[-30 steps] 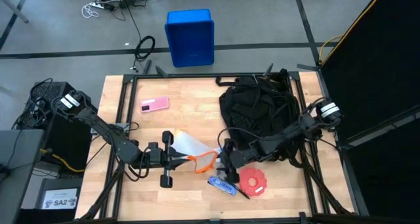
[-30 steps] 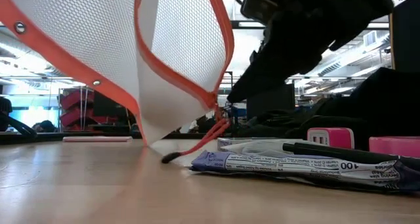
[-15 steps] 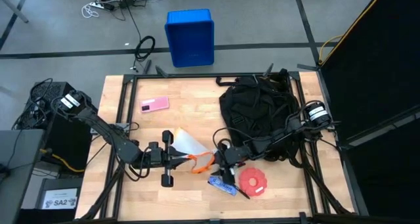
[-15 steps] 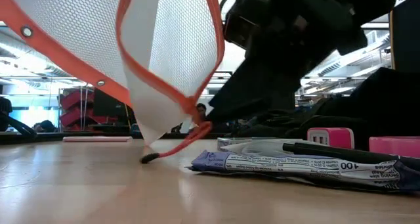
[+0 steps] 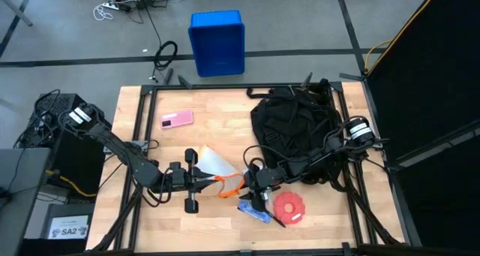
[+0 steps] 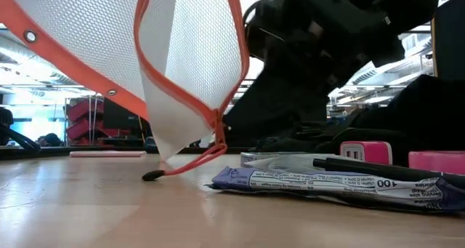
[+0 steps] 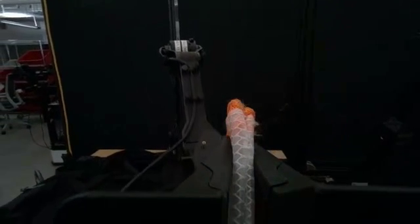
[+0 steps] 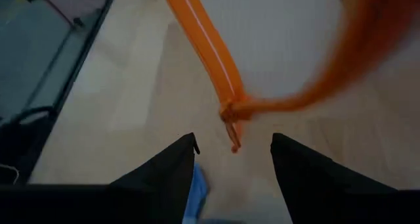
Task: Unpack backpack
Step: Adjust the zip bag
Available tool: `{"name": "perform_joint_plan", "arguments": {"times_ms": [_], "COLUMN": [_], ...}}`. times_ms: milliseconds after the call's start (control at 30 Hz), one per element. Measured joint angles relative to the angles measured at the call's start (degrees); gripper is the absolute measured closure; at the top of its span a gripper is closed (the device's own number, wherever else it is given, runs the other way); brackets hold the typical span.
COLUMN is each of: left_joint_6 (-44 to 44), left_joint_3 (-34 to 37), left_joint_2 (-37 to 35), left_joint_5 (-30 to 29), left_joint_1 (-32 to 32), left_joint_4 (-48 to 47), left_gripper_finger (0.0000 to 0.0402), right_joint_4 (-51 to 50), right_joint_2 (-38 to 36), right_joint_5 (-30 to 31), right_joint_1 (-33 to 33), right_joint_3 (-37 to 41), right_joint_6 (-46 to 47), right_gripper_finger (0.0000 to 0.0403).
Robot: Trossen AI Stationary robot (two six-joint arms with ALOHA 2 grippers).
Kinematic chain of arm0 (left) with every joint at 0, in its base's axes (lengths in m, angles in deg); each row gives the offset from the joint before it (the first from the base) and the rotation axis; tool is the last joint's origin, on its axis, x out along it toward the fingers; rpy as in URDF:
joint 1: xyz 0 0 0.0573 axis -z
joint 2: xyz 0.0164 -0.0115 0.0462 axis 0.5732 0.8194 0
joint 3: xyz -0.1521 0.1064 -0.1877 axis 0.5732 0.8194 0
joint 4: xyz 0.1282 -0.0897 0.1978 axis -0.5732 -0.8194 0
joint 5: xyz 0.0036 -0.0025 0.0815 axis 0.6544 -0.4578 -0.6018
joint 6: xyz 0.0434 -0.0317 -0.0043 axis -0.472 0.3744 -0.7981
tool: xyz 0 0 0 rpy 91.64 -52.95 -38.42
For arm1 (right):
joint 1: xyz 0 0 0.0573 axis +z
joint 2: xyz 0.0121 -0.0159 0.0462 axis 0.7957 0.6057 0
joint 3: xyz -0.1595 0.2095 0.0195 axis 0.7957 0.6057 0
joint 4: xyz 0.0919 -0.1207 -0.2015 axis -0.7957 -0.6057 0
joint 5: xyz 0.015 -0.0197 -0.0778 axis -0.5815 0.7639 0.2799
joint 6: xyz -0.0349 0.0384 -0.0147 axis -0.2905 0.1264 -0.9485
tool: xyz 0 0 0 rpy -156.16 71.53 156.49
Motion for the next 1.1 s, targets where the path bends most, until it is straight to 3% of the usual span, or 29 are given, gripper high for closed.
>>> {"name": "perform_joint_plan", "arguments": {"times_ms": [600,733,900,1100], "left_joint_6": [0.0,0.1,0.1,-0.2], "left_joint_3": [0.0,0.0,0.0,0.0], "left_joint_2": [0.0,0.0,0.0,0.0], "left_joint_5": [-0.2,-0.2,-0.2,-1.0], "left_joint_1": [-0.1,-0.1,-0.1,0.0], "left_joint_4": [-0.1,-0.1,-0.2,-0.3], "left_gripper_finger": [0.0402,0.0402,0.0402,0.0402], "right_joint_4": [2.7,2.9,3.2,7.5], "right_joint_2": [7.6,7.6,7.6,7.6], "right_joint_5": [0.3,0.4,-3.4,-10.1], "right_joint_1": [-0.5,-0.5,-0.5,-0.3], "right_joint_3": [-7.2,-7.2,-7.2,-7.2], "right_joint_6": [1.0,-2.2,-5.9,-6.4], "right_gripper_finger": [0.022,0.0268,0.0385,0.0401]}}
